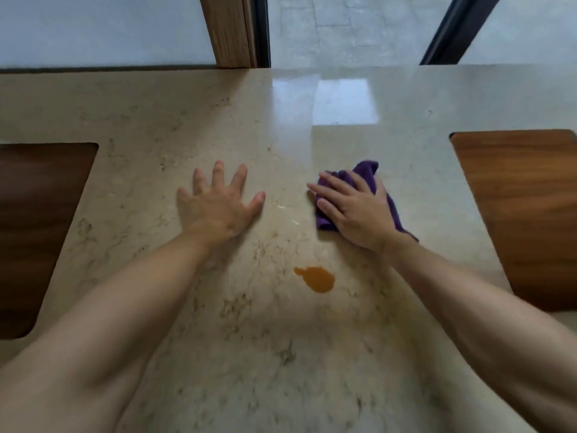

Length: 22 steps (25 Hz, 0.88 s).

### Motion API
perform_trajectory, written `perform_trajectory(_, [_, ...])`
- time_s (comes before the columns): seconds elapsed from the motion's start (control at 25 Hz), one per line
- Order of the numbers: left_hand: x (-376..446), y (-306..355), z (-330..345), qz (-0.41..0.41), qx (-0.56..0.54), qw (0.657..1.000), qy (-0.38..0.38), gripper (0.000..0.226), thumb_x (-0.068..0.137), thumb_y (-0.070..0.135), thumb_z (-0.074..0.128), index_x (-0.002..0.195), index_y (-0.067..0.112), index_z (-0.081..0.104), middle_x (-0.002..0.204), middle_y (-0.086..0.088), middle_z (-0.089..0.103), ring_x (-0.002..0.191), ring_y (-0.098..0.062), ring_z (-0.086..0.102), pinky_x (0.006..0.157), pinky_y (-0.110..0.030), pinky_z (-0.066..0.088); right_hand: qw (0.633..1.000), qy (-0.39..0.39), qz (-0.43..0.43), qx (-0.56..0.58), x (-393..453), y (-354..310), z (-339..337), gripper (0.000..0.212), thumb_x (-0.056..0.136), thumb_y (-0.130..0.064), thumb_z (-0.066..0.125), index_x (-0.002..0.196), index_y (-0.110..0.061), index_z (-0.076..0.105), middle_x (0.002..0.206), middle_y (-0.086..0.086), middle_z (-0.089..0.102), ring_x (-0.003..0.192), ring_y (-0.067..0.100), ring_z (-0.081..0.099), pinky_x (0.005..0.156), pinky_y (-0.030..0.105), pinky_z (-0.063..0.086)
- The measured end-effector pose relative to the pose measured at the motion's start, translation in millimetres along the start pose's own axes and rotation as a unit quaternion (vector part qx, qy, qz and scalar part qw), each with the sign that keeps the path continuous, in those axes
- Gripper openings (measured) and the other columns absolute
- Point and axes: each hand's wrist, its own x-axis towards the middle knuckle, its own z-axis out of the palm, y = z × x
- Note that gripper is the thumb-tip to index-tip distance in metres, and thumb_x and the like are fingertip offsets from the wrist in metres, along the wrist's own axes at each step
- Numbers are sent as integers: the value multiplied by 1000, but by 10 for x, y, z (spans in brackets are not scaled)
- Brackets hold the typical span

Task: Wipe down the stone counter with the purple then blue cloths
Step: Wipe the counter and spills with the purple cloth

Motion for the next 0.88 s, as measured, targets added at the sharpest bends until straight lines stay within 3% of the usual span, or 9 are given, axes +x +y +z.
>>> perform_trajectory(0.12, [-364,-15,-37,4,-53,998,-22,69,81,77,21,142,44,26,158,-2,26,143,-39,25,104,-66,29,998,-4,48,-27,-886,-310,89,53,99,-59,5,149,-54,24,161,-20,21,149,23,17,114,62,14])
perform_trajectory(0.24, [-800,-118,-32,23,-67,997,-26,55,87,65,29,131,33,40,146,-6,37,132,-35,37,99,-59,36,993,-12,114,-1,-1768,-620,214,49,100,-61,9,148,-56,20,161,-21,19,151,22,11,116,62,4])
perform_trajectory(0.4, [-1270,-275,54,40,-65,996,-56,54,92,59,34,135,27,40,144,-9,38,131,-35,39,100,-54,38,986,15,164,-4,-2751,-1144,348,48,101,-57,13,147,-53,21,159,-16,27,148,26,21,114,64,12])
perform_trajectory(0.52, [-1447,-317,34,47,-72,994,-69,58,93,57,37,141,25,38,150,-10,34,136,-36,34,103,-56,36,987,-5,160,-3,-3243,-1654,452,49,100,-54,20,147,-48,32,157,-13,32,146,28,26,111,69,18])
perform_trajectory(0.68, [-1414,-316,-7,62,-66,994,-62,60,95,55,39,147,26,32,158,-9,24,144,-34,24,110,-59,27,987,-24,161,-11,-3290,-2060,616,50,100,-54,22,147,-47,36,155,-10,40,143,32,33,105,73,22])
perform_trajectory(0.88, [-995,-343,-34,66,-55,995,-55,68,91,66,36,149,35,19,161,-4,11,148,-32,12,111,-61,23,978,-18,207,-16,-2372,-1882,579,53,98,-54,20,151,-47,26,159,-8,32,144,33,30,107,75,11])
